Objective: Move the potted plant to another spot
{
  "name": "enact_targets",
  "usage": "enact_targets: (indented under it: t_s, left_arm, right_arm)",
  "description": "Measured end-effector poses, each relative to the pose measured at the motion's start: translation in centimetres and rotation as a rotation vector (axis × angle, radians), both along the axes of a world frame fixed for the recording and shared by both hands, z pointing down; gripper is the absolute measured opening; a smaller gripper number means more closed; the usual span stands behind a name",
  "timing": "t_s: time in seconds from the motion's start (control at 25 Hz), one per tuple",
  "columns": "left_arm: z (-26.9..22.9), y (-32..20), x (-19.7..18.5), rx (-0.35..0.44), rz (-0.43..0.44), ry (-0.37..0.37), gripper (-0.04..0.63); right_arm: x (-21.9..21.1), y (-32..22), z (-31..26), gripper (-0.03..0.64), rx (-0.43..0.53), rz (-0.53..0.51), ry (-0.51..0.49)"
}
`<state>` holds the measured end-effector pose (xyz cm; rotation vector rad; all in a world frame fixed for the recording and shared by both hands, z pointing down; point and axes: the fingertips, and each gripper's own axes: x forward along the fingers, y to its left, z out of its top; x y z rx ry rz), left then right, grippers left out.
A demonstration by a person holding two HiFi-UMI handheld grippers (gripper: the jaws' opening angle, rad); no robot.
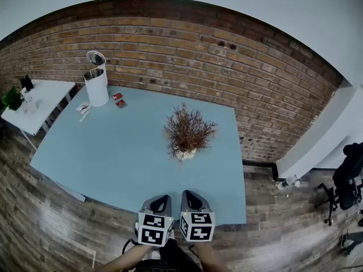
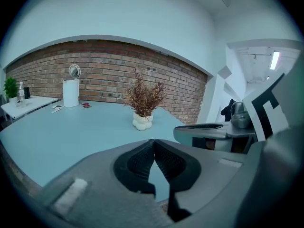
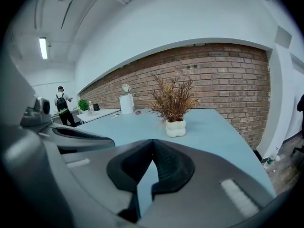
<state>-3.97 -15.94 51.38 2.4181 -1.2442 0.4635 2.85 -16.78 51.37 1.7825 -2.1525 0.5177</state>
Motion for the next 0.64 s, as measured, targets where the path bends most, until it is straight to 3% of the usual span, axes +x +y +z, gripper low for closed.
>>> enact_targets:
  t_s: [0.64]
  left_arm:
    - [0.2, 1.6, 0.4, -0.014, -0.017, 0.022, 0.0]
  right_arm:
    - [0.2, 2.6, -0.5, 0.005, 0.012, 0.003, -0.003]
